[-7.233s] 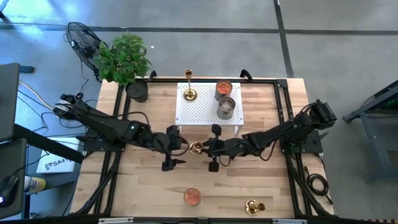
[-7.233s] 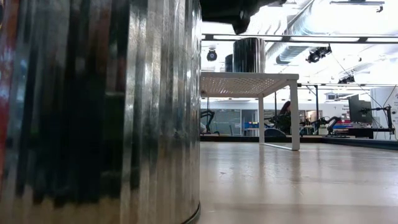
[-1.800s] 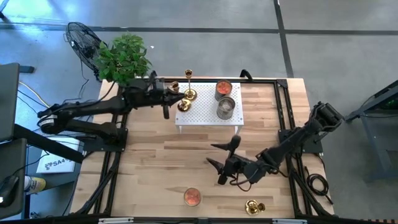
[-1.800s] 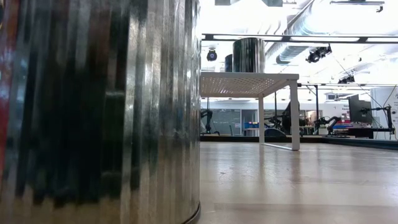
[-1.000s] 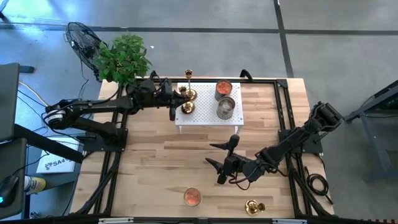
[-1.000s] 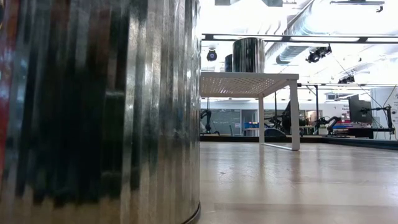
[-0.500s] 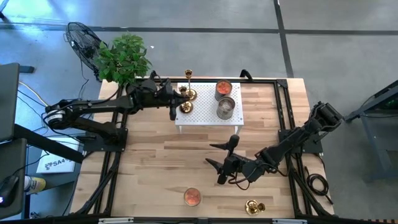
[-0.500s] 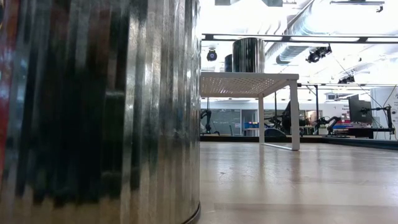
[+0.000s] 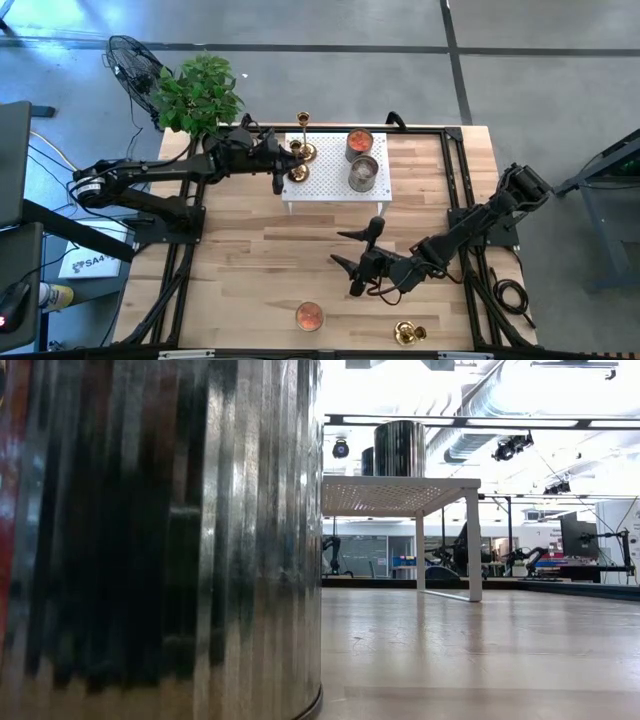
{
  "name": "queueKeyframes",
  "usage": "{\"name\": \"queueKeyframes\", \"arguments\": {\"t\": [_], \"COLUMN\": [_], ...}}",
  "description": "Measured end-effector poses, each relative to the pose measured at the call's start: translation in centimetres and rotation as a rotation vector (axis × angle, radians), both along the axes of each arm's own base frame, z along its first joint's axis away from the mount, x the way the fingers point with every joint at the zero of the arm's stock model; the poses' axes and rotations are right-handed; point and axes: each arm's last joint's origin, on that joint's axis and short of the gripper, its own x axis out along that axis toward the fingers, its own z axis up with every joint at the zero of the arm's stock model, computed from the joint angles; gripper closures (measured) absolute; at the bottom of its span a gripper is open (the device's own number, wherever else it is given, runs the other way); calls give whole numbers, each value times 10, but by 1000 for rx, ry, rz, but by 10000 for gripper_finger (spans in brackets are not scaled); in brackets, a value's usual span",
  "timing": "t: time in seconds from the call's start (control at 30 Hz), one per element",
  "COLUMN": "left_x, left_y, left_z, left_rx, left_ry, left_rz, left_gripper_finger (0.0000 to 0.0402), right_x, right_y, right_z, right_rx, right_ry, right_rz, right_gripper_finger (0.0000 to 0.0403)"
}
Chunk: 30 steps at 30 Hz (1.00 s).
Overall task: Pick & Place candle stick holders
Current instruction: Put the top gold holder on the shelf, then put the orange candle on the shelf
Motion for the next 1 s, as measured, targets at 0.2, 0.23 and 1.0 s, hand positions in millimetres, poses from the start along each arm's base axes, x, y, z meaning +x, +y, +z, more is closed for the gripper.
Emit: {"name": "queueKeyframes", "arguments": {"t": [0.2, 0.23, 1.0], "left_x": [0, 0, 0], "left_y": [0, 0, 1], "left_z": [0, 0, 2], "left_rx": [-27, -28, -64], "left_ry": [-9, -10, -31], "left_rz": [11, 16, 27], "left_gripper_finger": [345, 345, 327], "right_x": [0, 0, 0], "right_y": [0, 0, 1], "right_z": [0, 0, -1], "right_rx": [0, 0, 30], "right_ry": [0, 0, 7], "right_rz": [0, 1, 33], "right_gripper_finger": [128, 128, 128]}}
